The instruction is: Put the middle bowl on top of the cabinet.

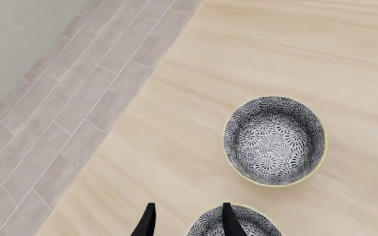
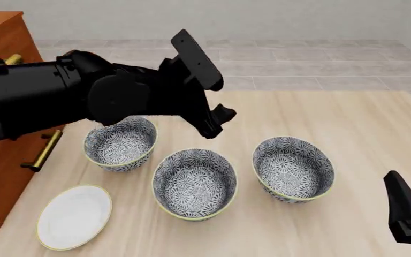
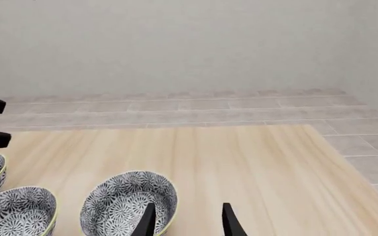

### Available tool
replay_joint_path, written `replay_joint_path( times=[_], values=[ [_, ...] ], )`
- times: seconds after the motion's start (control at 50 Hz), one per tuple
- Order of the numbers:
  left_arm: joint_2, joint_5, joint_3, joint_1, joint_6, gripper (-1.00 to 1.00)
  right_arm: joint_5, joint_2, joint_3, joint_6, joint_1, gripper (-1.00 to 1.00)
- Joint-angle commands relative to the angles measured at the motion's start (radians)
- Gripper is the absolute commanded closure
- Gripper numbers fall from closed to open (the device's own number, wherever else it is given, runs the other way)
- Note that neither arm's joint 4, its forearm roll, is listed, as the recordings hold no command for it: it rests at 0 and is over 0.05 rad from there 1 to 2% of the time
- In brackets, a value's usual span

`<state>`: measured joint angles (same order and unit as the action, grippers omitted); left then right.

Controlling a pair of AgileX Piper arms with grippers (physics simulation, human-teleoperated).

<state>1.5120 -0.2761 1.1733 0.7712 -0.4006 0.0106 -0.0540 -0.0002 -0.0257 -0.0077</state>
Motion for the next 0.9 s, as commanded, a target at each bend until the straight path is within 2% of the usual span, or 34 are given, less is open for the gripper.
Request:
replay_joint_path(
  times=[0.02, 0.3, 0.62, 0.9],
  values=[
    [0.084, -0.044, 0.083, 0.034, -0.008, -1.0, 0.003, -0.004, 0.0, -0.004, -0.005, -1.0],
    [0.164, -0.112, 0.197, 0.061, 0.001, -1.0, 0.012, -0.013, 0.0, -0.004, -0.009, -1.0],
    [0.25, -0.156, 0.259, 0.091, -0.015, -1.0, -0.017, 0.013, 0.0, -0.008, -0.01, -1.0],
    [0.318, -0.167, 0.318, 0.056, -0.036, -1.0, 0.021, -0.027, -0.001, -0.011, -0.009, -1.0]
  ],
)
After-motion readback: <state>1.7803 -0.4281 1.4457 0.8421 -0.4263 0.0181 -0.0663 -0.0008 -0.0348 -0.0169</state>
